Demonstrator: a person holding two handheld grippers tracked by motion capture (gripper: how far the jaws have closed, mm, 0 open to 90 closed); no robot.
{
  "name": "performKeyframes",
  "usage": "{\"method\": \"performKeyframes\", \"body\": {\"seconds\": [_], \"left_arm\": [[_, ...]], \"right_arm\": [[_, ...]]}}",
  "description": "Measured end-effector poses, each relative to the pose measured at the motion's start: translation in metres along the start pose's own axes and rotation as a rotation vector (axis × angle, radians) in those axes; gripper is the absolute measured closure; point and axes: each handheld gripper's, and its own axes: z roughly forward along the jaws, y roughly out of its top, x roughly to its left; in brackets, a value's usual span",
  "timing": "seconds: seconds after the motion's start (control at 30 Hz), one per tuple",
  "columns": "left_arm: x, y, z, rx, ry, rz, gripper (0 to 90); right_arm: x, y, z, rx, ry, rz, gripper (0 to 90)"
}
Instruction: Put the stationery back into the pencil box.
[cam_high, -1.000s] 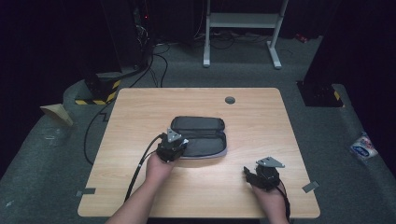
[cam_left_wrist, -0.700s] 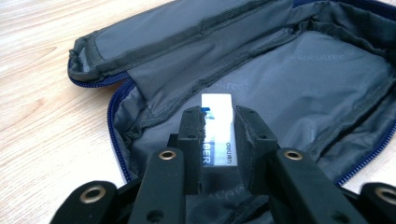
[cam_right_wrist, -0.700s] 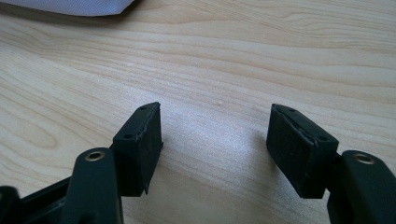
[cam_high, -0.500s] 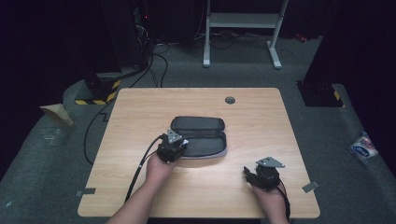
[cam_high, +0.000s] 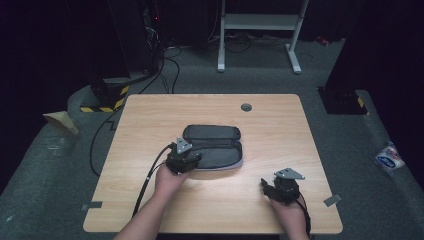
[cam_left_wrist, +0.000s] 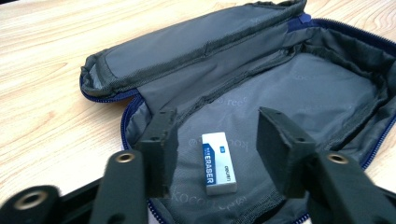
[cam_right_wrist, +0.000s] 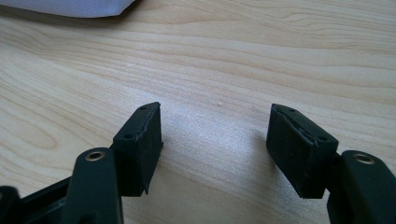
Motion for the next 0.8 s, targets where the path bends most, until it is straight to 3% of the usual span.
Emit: {"method": "performKeyframes", "body": {"seconds": [0.37, 0.53, 0.8], "left_arm": [[0.006, 0.001, -0.010, -0.041, -0.044, -0.015, 33.1], [0.010, -0.001, -0.010, -0.019, -0.077, -0.019, 22.1], [0.017, -0.006, -0.018, -0.036, -0.072, -0.011, 11.9]], "right_arm": [[0.000, 0.000, 0.000, 0.000, 0.000, 0.000, 35.4], [0.000, 0.000, 0.000, 0.000, 0.000, 0.000, 35.4], [0.000, 0.000, 0.000, 0.000, -0.001, 0.000, 35.4]]}}
